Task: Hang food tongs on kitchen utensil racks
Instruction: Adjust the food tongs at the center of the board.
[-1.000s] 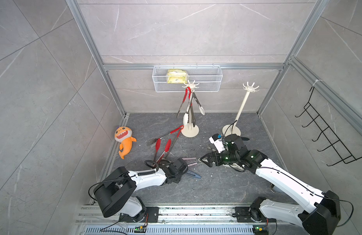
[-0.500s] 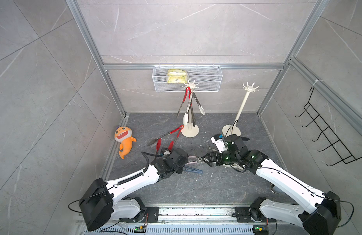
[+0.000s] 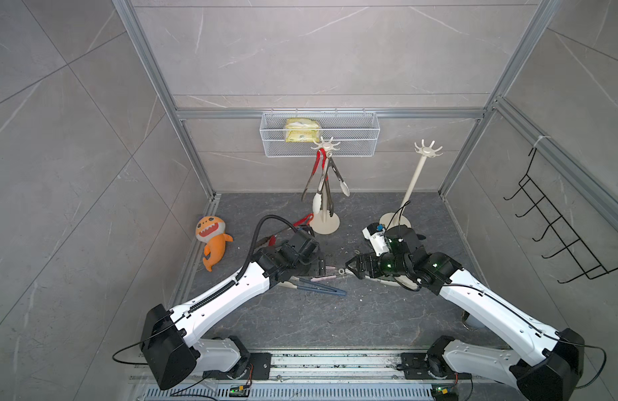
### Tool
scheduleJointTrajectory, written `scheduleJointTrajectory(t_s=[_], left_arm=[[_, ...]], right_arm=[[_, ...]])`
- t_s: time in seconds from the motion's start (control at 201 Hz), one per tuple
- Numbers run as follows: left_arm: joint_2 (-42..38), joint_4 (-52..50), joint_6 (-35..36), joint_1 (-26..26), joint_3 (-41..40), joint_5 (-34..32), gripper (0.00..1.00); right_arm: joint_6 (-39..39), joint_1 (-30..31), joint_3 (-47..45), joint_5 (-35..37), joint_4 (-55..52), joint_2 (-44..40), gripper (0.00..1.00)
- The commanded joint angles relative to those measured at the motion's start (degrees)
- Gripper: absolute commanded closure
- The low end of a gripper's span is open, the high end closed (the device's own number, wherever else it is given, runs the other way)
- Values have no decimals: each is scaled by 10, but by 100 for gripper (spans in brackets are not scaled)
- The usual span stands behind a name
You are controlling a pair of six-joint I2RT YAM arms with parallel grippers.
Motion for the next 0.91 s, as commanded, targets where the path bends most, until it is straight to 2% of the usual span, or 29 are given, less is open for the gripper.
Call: scheduleJointTrajectory(t_s=[0.0,0.169,0.418,0.553,0.906], left_arm=[[1,-56,253,2,-9,42,19],[14,-42,394,8,-39,70,21],[109,-65,506,39,-38,73,31],[143,-69,545,49,-36,77,36],[188,-40,583,67,-45,86,44]], right_arm=[[4,-1,21,10,-16,-7,0],[0,-1,27,5,-21,-2,0],[-4,-1,33,1,-29,-4,0],[-6,-2,28,3,-36,-11,0],[-4,-1,15,4,-37,-21,0]])
